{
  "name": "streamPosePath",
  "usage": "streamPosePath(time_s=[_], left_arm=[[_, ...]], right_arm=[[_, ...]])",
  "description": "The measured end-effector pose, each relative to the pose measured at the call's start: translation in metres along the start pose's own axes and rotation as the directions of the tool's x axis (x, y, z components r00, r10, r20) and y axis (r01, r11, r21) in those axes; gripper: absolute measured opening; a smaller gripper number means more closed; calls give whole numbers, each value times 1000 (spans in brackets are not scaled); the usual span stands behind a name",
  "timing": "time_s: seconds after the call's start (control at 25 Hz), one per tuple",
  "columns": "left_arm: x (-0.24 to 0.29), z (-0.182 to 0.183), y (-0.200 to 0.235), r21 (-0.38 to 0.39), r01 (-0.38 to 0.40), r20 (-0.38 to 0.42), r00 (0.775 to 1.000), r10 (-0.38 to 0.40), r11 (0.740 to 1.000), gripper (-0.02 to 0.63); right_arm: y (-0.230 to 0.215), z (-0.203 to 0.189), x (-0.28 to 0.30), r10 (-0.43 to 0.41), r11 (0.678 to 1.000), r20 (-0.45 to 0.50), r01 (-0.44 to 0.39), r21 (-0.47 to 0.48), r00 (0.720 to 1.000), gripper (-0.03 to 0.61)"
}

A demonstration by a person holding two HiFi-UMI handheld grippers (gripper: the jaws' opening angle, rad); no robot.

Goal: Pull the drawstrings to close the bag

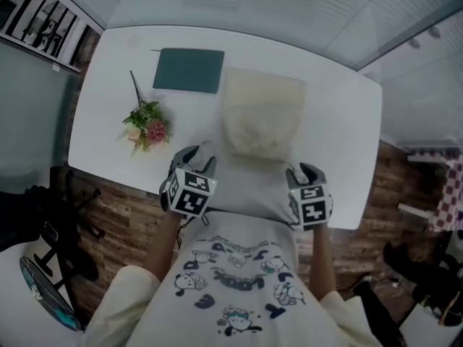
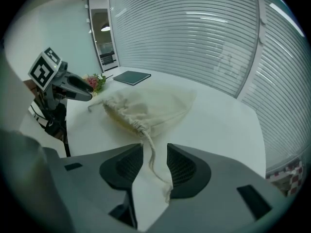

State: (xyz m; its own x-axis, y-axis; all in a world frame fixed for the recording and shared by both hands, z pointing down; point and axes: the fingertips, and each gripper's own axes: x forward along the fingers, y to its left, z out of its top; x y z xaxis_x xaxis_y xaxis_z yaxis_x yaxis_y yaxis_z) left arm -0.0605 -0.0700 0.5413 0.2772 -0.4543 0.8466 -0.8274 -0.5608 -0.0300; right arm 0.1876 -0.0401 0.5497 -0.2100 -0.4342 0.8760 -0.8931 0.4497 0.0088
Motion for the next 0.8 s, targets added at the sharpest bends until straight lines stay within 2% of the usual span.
streamPosePath(time_s=[0.08, 0.16, 0.32, 0.4, 0.6, 0.8], left_arm=[[5, 9, -6, 90, 14, -2, 1000, -14, 996, 213], [11, 15, -14, 195, 40, -23, 999, -36, 980, 213], [26, 18, -27, 379, 89, -92, 994, -58, 921, 213], [31, 20, -31, 430, 103, -105, 992, -63, 897, 213], [41, 21, -41, 535, 158, -147, 985, -93, 830, 213], [46, 21, -46, 572, 195, -185, 977, -106, 797, 204]], right_arm=[[4, 6, 2, 7, 998, -12, -8, -66, 1000, 166], [7, 9, 5, 11, 991, -34, -16, -135, 999, 159], [13, 10, 11, 3, 964, -89, -26, -266, 996, 146], [17, 9, 13, 8, 951, -108, -41, -308, 994, 139], [22, 8, 18, 29, 941, -129, -70, -331, 991, 128], [22, 6, 21, 27, 936, -144, -76, -345, 989, 109]])
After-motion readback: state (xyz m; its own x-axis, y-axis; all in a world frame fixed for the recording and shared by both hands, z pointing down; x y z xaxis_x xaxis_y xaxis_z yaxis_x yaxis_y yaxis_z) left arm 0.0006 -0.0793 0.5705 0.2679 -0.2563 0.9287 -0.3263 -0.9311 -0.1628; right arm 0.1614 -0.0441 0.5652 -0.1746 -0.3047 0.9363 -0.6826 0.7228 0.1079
